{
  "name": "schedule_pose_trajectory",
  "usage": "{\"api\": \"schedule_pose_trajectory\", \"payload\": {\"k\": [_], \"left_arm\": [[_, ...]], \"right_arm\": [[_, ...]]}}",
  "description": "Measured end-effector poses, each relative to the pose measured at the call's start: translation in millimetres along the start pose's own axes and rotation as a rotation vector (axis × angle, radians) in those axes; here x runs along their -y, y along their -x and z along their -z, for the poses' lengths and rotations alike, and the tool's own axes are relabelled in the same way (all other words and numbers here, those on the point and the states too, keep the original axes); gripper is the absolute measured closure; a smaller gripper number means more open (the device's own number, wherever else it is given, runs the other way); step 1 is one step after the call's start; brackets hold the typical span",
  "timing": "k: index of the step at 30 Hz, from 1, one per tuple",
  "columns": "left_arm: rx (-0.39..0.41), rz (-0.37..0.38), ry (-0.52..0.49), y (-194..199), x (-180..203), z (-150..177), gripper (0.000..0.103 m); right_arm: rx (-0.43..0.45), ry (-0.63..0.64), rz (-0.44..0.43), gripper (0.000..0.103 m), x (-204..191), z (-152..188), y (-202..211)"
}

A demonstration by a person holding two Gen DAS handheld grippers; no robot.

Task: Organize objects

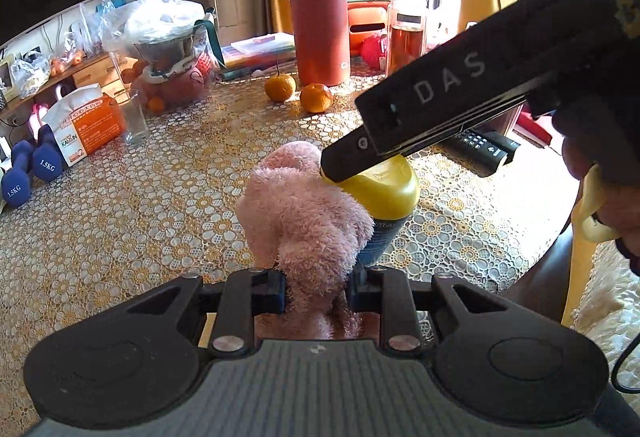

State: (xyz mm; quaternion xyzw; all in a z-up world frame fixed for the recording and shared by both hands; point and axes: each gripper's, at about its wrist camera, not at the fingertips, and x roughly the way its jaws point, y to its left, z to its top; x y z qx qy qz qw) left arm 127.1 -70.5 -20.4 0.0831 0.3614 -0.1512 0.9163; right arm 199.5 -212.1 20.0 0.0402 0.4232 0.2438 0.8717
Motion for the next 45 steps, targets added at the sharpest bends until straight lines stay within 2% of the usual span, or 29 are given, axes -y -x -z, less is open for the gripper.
{"api": "schedule_pose_trajectory", "payload": {"k": [4,8,16,21,25,29,33,35,45], "left_arm": [[-0.058,-0.01,-0.016,-17,-6,5,0.078],[-0.104,-0.033,-0.011,-25,-17,16,0.078],[-0.058,-0.07,0.022,5,-36,25,0.078],[-0.025,-0.075,0.039,22,-40,23,0.078],[0.015,-0.035,0.018,34,-26,13,0.078],[0.047,0.003,-0.051,37,4,1,0.078],[0.044,0.011,-0.102,28,22,-3,0.078],[0.03,0.008,-0.112,19,24,-3,0.078],[-0.091,-0.066,-0.118,-33,5,5,0.078]], "right_arm": [[0.001,-0.015,-0.012,0.048,1,0,0],[-0.023,-0.03,-0.045,0.056,0,-1,-3],[-0.04,-0.005,-0.044,0.055,-5,-3,-4],[-0.05,0.046,-0.026,0.05,-3,-7,-2],[-0.04,0.071,-0.028,0.041,-4,-14,-1],[-0.042,0.078,-0.055,0.04,-8,-19,-5],[-0.037,0.107,-0.035,0.04,-13,-18,-10],[-0.033,0.117,-0.022,0.046,-13,-17,-9],[-0.023,0.118,-0.003,0.05,-8,-17,-10]]}}
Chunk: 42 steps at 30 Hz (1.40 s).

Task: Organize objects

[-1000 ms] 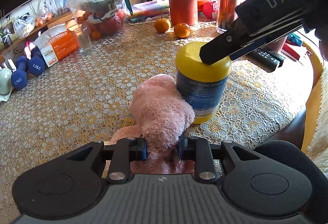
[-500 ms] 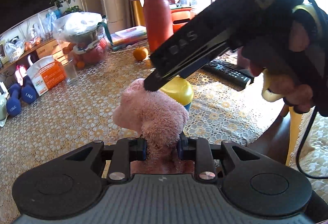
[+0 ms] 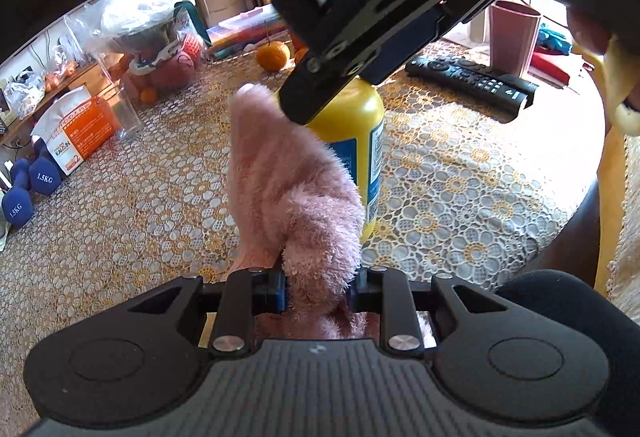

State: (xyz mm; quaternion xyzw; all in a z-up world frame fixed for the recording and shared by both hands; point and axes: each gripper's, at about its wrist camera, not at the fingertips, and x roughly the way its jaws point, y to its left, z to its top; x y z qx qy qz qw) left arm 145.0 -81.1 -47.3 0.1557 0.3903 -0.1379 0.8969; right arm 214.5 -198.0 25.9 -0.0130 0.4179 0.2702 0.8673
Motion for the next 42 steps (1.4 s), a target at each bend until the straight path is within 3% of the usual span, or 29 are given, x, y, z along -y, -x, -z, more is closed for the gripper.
{"api": "schedule_pose_trajectory", "payload": {"k": [4,7,10,16,20,24,37,42], "left_arm": [[-0.023,-0.011,0.043,-1,-15,9,0.078],[0.003,-0.014,0.054,13,-21,10,0.078],[0.033,-0.005,0.074,28,-25,9,0.078],[0.088,-0.006,0.113,46,-33,0,0.078],[0.126,0.0,0.12,57,-33,-11,0.078],[0.15,0.025,0.118,60,-30,-19,0.078],[0.014,0.018,0.071,1,-20,-3,0.078],[-0.006,0.007,0.059,0,-24,10,0.078]], "right_arm": [[-0.014,-0.004,-0.006,0.061,1,1,-2],[-0.036,-0.021,0.004,0.069,5,3,-7],[-0.048,-0.046,-0.009,0.069,10,6,-7],[-0.025,-0.048,-0.005,0.064,17,3,4],[-0.009,-0.063,-0.019,0.047,21,-6,4],[-0.008,-0.064,-0.049,0.044,18,-10,0],[-0.004,-0.042,-0.061,0.059,11,-5,-7],[-0.018,-0.029,-0.053,0.06,8,-3,-9]]}}
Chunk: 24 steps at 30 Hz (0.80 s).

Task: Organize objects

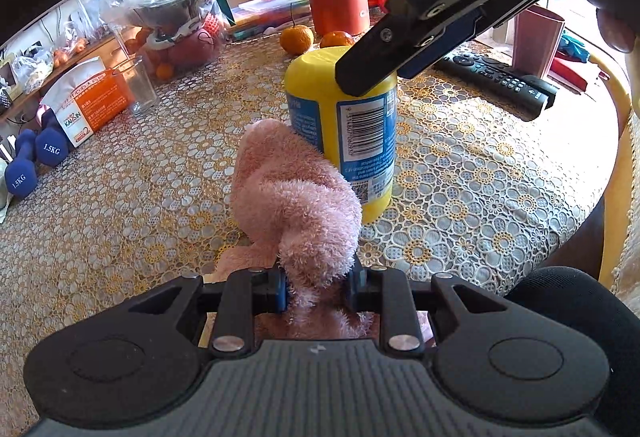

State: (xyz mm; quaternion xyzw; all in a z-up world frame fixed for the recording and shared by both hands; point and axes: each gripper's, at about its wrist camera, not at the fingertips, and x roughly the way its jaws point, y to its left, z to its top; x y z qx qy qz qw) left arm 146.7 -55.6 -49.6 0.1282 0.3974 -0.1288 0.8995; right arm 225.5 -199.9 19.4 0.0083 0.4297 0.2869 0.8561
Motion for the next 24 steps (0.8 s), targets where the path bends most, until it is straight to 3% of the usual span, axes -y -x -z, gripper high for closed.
{"api": "schedule_pose_trajectory", "payload": {"k": [9,14,24], "left_arm": [[0.125,-0.024,0.05,50,-13,-10,0.078],[0.203,0.008,0.038,68,-6,-33,0.078],[0.134,-0.002,0.004,32,6,-36,0.078]], "right_arm": [[0.027,-0.027,0.018,0.056,8,-10,7],[0.025,-0.035,0.011,0.058,4,-12,2],[0.029,-0.014,0.03,0.066,3,-11,-2]]}}
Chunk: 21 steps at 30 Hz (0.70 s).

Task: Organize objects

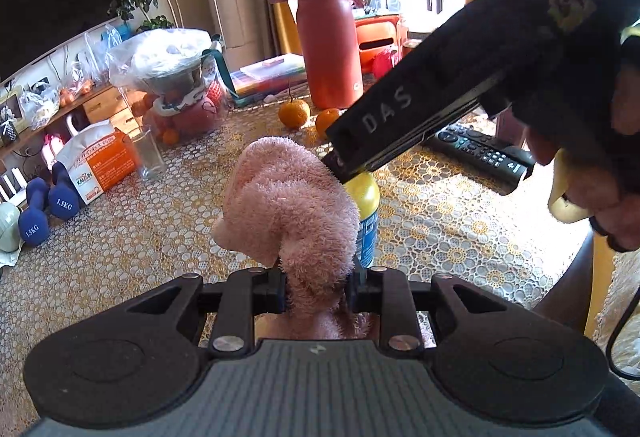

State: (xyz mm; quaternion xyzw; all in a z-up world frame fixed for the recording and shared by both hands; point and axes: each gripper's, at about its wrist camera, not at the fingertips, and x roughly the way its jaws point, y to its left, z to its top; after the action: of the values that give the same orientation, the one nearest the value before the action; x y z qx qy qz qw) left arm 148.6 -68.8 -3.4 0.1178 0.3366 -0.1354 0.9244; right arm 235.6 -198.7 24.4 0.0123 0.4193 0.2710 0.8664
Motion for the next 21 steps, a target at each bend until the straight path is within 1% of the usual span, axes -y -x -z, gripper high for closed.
{"api": "schedule_pose_trajectory", "payload": {"k": [5,8,11,14,18,21], "left_arm": [[-0.068,-0.006,-0.012,-20,-2,18,0.078],[-0.088,-0.007,-0.034,-24,-2,24,0.079],[-0.088,-0.014,-0.057,-19,-1,27,0.079],[-0.071,-0.026,-0.067,-8,-3,30,0.078],[-0.049,-0.043,-0.026,10,-15,34,0.078],[-0.038,-0.058,0.016,22,-25,41,0.078]], "right_arm": [[0.002,0.005,-0.001,0.066,0,1,0],[0.001,0.01,-0.002,0.066,-1,1,1],[-0.003,0.015,0.001,0.065,-2,1,1],[-0.005,0.024,0.005,0.064,-2,1,2],[-0.01,0.033,0.001,0.059,-2,1,2],[-0.017,0.044,-0.008,0.051,-3,1,2]]}}
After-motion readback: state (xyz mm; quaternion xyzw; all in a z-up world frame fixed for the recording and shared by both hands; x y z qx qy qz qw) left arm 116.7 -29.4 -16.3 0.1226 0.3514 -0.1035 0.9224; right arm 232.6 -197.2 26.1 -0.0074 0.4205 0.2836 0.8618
